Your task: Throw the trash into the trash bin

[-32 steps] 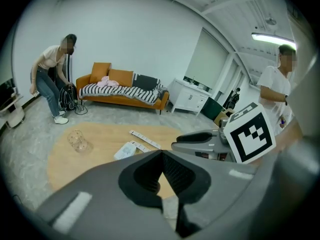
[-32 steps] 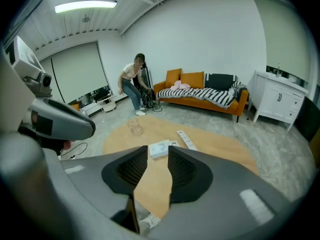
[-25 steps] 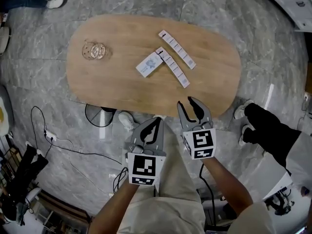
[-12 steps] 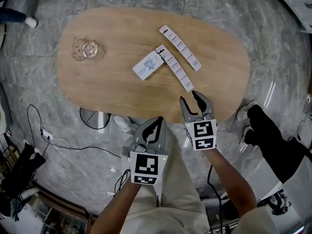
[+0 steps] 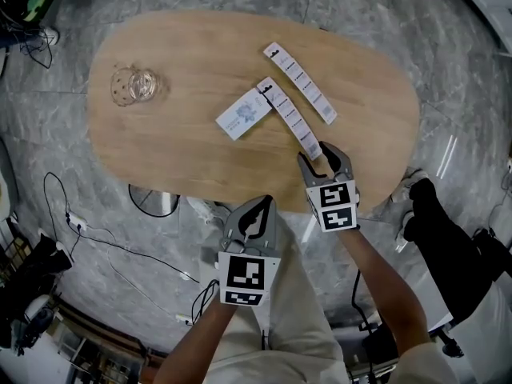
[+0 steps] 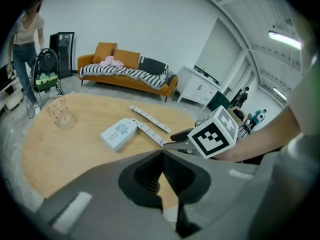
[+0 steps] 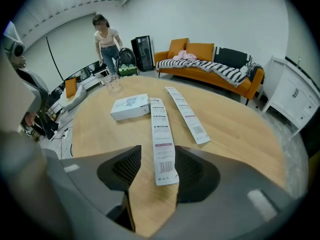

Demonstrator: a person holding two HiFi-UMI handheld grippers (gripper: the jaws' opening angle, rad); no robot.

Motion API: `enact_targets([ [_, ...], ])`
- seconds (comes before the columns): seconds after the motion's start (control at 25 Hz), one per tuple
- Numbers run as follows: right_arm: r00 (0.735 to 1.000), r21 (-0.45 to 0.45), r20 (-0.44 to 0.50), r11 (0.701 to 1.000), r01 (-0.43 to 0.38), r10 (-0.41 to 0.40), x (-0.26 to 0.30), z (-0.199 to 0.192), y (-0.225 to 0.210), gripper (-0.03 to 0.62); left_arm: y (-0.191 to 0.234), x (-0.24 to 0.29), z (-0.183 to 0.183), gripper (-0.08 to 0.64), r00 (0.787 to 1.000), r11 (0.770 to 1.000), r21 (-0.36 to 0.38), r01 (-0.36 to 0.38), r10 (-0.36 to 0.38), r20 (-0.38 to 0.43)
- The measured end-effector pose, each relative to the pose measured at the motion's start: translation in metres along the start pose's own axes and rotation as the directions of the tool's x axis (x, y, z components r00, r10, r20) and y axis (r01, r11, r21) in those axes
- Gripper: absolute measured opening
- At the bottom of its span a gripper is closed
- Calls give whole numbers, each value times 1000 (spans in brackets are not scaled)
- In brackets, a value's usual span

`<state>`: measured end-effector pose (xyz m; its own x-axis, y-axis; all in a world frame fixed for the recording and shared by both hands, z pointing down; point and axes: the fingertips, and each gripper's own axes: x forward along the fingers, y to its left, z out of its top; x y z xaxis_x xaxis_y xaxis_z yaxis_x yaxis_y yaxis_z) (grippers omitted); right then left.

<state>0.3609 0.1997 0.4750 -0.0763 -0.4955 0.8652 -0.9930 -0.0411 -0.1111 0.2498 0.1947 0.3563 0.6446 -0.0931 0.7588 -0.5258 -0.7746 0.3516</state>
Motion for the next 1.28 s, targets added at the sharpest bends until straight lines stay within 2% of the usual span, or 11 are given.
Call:
enact_targets([
  [0.56, 998, 8, -65, 1000, 7, -7, 33, -21, -15, 262, 2, 17, -12, 0, 1000, 1000, -20, -9, 8, -20],
  [0.72, 997, -8, -80, 1000, 19, -19, 31, -21, -19, 201, 2, 17, -11, 0, 1000, 1000, -23, -5, 5, -22],
  [0.96, 995, -48, -97, 998, 31, -35, 26, -19, -20, 192, 3, 13, -6, 0, 1000, 1000, -25, -4, 4, -20],
  [1.28, 995, -16, -64, 997, 69, -70, 6, -9, -16, 190, 6, 3, 0, 0, 1000, 1000, -17, -4, 4, -7],
])
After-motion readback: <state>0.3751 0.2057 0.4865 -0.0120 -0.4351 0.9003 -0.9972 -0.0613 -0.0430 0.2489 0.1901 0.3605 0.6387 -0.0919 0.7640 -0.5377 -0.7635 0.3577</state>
